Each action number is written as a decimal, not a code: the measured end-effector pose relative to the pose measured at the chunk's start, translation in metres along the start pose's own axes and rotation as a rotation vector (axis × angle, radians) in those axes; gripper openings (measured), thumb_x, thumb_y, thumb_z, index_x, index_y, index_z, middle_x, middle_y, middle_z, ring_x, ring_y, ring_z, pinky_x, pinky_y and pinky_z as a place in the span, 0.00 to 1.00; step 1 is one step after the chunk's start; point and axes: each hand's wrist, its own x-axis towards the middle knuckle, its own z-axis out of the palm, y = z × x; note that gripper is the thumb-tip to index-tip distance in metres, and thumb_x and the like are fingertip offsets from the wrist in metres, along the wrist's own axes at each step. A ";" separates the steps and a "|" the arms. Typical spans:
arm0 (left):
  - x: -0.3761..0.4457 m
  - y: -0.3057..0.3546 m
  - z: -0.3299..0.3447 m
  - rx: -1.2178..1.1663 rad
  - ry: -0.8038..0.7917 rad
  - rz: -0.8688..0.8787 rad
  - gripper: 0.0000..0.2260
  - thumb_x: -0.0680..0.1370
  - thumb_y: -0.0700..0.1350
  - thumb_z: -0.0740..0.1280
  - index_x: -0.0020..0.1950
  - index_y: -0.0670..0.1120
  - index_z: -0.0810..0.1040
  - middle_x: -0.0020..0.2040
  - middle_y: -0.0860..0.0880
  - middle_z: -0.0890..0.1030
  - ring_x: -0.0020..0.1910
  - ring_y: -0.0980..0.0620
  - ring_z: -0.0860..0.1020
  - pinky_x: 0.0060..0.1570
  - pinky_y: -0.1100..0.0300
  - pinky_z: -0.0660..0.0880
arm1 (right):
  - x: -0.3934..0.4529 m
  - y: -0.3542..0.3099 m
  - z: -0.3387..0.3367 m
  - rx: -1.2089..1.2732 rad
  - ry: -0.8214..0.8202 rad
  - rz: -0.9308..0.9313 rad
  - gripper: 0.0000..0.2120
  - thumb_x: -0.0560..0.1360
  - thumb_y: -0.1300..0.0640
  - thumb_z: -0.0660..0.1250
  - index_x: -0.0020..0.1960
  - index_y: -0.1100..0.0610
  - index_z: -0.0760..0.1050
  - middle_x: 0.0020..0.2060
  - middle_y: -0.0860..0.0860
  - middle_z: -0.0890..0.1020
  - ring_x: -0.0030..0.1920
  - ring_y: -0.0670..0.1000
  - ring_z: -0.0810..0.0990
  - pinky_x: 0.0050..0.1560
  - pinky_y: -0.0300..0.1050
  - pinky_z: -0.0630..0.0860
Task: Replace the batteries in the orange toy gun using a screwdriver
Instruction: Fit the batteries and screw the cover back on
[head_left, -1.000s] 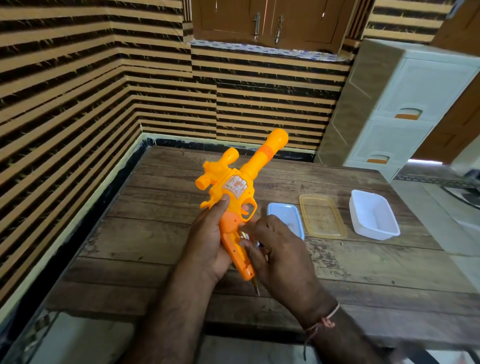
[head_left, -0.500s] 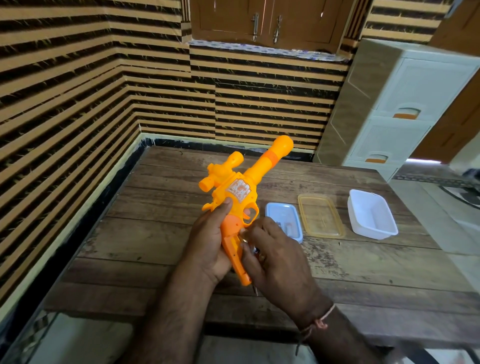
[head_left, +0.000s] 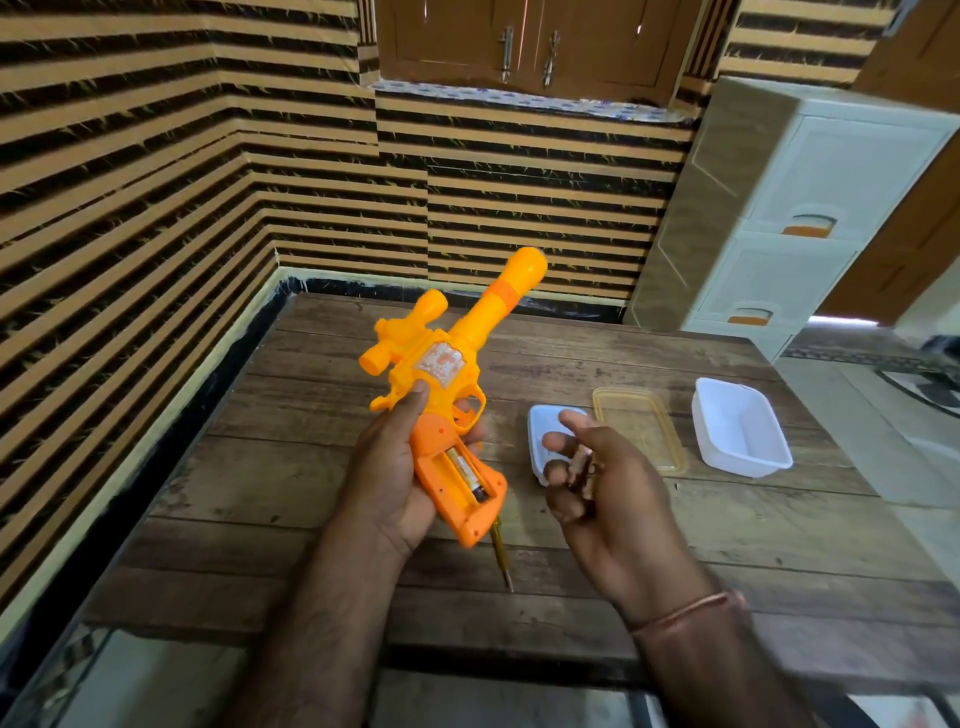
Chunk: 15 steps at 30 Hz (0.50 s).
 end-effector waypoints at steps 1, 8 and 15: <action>0.000 0.000 -0.001 -0.003 0.017 -0.002 0.18 0.80 0.53 0.62 0.63 0.44 0.77 0.49 0.42 0.84 0.42 0.43 0.83 0.46 0.50 0.77 | 0.001 -0.005 -0.003 0.143 -0.007 0.132 0.07 0.78 0.61 0.59 0.54 0.58 0.74 0.42 0.55 0.79 0.29 0.49 0.76 0.19 0.36 0.61; 0.001 0.001 -0.001 -0.011 0.057 -0.010 0.15 0.80 0.52 0.62 0.61 0.45 0.78 0.51 0.41 0.85 0.43 0.42 0.84 0.45 0.50 0.78 | -0.005 -0.011 -0.003 0.283 -0.086 0.238 0.18 0.78 0.71 0.50 0.63 0.59 0.69 0.52 0.64 0.82 0.47 0.59 0.86 0.18 0.32 0.61; 0.001 0.002 -0.001 -0.010 0.075 -0.016 0.17 0.80 0.53 0.63 0.63 0.45 0.77 0.50 0.41 0.85 0.44 0.42 0.84 0.46 0.49 0.78 | -0.012 -0.007 0.001 0.087 -0.165 0.098 0.06 0.73 0.62 0.67 0.48 0.59 0.72 0.39 0.57 0.82 0.33 0.47 0.84 0.16 0.30 0.59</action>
